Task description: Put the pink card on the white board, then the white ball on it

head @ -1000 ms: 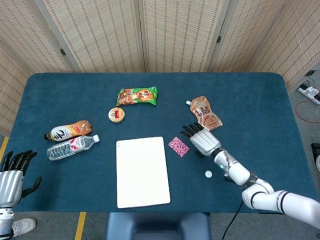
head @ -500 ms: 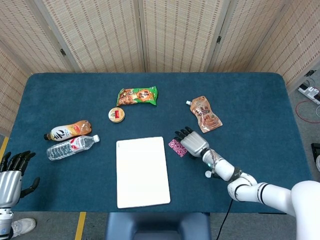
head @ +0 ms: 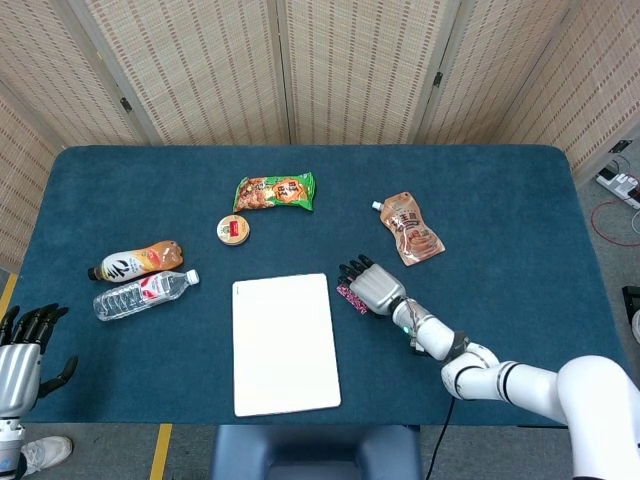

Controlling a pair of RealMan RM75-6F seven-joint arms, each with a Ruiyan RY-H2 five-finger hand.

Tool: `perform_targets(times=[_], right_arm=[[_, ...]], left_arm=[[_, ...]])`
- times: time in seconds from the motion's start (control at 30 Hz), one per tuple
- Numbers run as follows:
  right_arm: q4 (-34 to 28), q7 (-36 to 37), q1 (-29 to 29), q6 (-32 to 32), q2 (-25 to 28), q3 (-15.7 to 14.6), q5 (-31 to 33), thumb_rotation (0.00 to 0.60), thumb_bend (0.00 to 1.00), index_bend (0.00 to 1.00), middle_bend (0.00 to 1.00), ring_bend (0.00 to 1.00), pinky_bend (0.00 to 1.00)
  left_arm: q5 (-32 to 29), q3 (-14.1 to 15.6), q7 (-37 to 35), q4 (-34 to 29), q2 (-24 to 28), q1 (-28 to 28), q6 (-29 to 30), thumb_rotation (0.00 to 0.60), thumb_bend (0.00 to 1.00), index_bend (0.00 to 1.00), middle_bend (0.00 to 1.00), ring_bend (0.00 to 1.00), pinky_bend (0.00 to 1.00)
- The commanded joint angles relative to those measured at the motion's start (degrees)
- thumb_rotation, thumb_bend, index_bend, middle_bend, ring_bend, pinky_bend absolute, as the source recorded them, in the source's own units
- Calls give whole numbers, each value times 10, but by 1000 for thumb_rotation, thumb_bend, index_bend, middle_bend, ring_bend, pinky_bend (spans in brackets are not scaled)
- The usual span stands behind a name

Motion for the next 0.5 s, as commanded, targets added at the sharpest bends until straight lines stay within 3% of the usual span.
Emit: perform_targets(times=[0.03, 0.5], right_arm=[[4, 0, 3, -1, -3, -2, 3, 600, 335, 126, 58, 0, 0], [18, -8, 25, -13, -7, -10, 32, 600, 332, 137, 58, 0, 0]], left_arm=[[0, 0, -1, 1, 0, 0, 0, 600, 357, 200, 181, 175, 0], [-2, -1, -2, 2, 0, 2, -1, 600, 358, 199, 179, 175, 0]])
